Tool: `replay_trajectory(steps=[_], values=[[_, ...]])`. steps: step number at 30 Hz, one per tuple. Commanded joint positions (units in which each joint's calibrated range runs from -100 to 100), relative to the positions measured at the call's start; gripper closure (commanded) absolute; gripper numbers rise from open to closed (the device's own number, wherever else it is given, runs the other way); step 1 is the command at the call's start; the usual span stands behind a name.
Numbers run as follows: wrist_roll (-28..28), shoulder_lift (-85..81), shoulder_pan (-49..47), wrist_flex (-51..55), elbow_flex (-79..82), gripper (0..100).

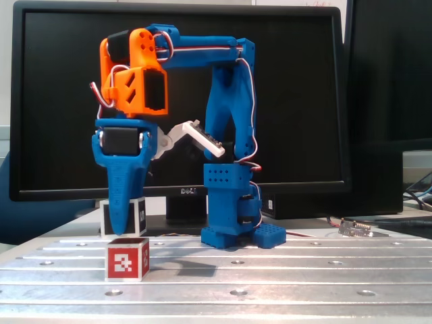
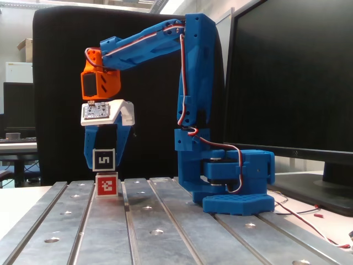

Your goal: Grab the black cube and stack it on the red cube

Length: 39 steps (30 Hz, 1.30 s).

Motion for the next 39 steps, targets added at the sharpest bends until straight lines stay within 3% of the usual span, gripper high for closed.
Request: replay_trajectory(steps=[1,39], values=[[-0.1,-0.2,0.7,-0.4,-1.3,85],[-0.2,-0.7,0.6,-2.0,2.8,85]])
